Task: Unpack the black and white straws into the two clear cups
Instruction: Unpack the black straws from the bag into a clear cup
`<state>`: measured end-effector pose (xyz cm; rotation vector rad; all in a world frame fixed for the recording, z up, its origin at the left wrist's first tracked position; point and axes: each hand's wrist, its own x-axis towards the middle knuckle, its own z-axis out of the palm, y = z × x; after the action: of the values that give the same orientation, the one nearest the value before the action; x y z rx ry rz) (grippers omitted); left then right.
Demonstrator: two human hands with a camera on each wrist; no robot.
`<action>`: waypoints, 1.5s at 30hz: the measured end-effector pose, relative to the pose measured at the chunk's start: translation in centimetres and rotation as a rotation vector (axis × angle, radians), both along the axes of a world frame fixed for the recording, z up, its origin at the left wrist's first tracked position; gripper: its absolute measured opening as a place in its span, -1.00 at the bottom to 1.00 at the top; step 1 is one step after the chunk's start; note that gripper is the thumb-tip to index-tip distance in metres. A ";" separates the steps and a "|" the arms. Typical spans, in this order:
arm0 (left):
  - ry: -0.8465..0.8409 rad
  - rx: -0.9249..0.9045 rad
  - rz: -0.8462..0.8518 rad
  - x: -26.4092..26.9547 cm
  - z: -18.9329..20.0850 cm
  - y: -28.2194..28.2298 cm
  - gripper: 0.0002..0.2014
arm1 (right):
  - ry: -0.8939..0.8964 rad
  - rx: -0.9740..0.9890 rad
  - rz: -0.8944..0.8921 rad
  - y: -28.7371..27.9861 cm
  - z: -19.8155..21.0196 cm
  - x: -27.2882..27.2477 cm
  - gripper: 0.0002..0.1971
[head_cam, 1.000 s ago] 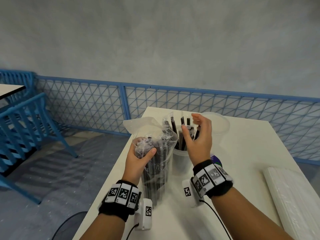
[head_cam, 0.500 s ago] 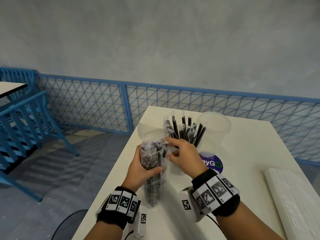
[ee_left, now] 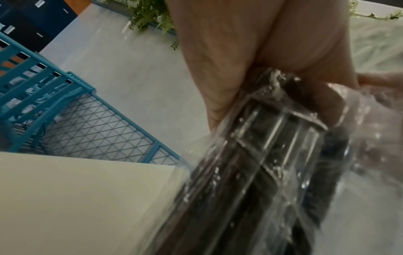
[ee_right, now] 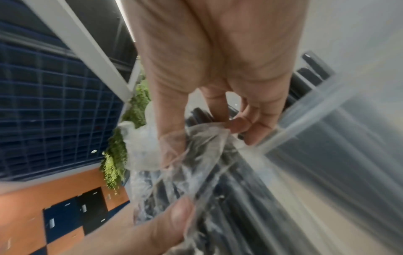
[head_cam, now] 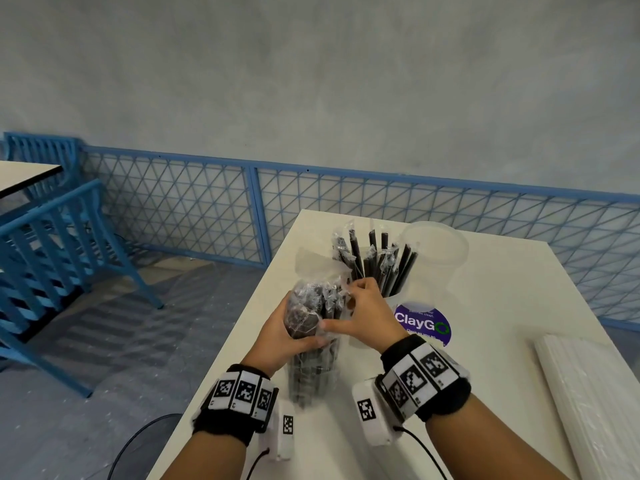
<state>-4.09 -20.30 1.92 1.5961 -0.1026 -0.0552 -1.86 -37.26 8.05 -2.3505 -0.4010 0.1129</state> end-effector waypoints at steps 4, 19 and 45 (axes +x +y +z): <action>0.026 -0.007 0.044 0.1 -0.4 0.2 -0.19 | -0.113 0.193 -0.042 0.4 -1.4 -0.3 -0.37; 0.017 0.017 0.068 0.0 -0.4 0.3 -0.18 | 0.000 0.743 -0.115 1.5 -2.9 -1.0 -0.38; -0.013 0.117 0.184 0.0 0.3 0.2 -0.33 | 0.148 1.375 -0.384 -2.5 4.8 1.9 -0.82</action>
<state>-4.10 -20.09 2.21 1.7166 0.0380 0.0934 0.01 -39.72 12.82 -1.0073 0.0847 -0.1422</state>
